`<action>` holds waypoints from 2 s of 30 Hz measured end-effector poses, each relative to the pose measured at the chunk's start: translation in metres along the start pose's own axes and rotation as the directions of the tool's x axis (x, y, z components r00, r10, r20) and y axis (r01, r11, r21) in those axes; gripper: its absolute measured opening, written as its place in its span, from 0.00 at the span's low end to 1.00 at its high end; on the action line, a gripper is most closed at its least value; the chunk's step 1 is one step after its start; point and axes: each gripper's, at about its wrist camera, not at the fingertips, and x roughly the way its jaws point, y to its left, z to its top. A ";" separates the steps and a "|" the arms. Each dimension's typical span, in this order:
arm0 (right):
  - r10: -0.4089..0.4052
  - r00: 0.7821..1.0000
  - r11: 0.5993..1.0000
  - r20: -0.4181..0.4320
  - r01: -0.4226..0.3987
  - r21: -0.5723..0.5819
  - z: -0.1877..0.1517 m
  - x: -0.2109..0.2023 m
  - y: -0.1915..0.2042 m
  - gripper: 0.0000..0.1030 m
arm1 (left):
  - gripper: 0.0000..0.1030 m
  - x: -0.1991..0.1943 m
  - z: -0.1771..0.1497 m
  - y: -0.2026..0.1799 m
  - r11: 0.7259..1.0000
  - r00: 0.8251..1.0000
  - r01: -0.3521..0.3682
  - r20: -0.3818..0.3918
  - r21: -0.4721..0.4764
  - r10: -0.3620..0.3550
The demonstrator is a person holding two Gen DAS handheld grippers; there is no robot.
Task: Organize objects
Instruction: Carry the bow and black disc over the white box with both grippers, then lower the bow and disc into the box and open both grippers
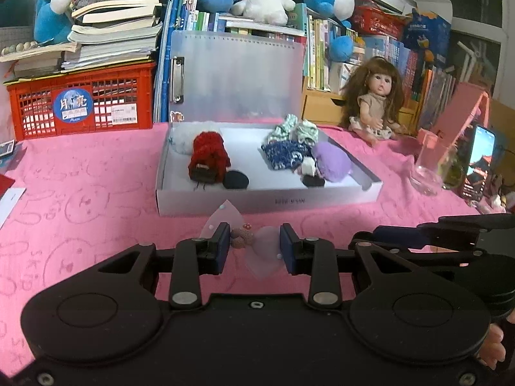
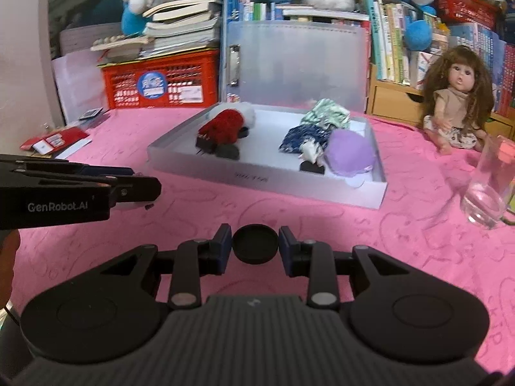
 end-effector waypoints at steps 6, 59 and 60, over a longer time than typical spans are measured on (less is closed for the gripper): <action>-0.006 1.000 0.999 0.021 0.006 0.034 0.017 0.006 -0.010 0.36 | 0.31 0.015 0.020 0.000 1.000 1.000 -0.006 0.017 -0.017 0.006; 0.031 1.000 0.967 0.003 -0.031 0.254 0.084 0.091 -0.065 0.36 | 0.31 0.137 0.078 0.017 0.997 1.000 -0.021 -0.015 -0.070 0.020; 0.032 0.999 0.965 0.001 -0.031 0.260 0.083 0.092 -0.066 0.36 | 0.31 0.138 0.078 0.016 0.997 1.000 -0.018 -0.015 -0.071 0.017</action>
